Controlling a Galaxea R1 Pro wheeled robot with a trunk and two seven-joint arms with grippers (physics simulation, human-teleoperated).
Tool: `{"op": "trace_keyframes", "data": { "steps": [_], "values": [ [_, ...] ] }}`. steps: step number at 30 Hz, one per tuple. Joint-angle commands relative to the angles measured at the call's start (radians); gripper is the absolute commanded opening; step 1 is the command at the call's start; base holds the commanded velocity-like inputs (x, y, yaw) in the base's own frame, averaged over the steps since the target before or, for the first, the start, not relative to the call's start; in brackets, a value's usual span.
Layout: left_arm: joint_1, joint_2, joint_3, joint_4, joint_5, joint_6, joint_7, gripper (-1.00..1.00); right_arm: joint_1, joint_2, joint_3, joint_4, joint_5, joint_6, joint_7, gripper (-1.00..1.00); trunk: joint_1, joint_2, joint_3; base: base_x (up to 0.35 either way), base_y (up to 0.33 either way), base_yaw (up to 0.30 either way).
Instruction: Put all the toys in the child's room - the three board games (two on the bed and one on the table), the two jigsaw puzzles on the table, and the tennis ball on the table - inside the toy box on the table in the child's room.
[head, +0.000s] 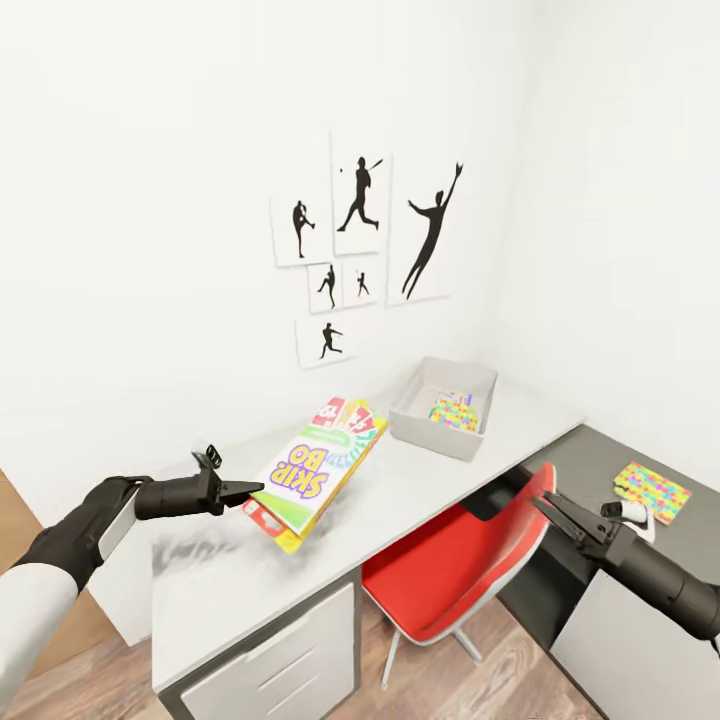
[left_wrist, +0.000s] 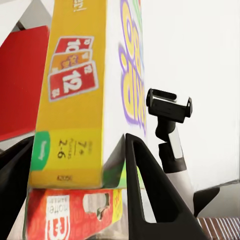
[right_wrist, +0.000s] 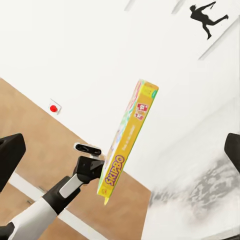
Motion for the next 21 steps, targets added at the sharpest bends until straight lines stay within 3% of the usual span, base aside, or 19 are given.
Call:
{"op": "trace_keyframes", "data": {
  "steps": [1, 21],
  "values": [
    [-0.001, 0.001, -0.004, 0.000, 0.005, 0.010, -0.004, -1.00, -0.001, 0.002, -0.008, 0.001, 0.001, 0.005, 0.003, 1.00, -0.004, 0.006, 0.002, 0.000, 0.000, -0.278],
    [-0.001, 0.021, -0.004, 0.000, 0.005, 0.010, -0.005, -1.00, -0.001, 0.002, -0.067, 0.009, 0.002, 0.009, 0.007, 1.00, -0.080, 0.146, 0.073, 0.000, 0.000, -0.278]
  ]
}}
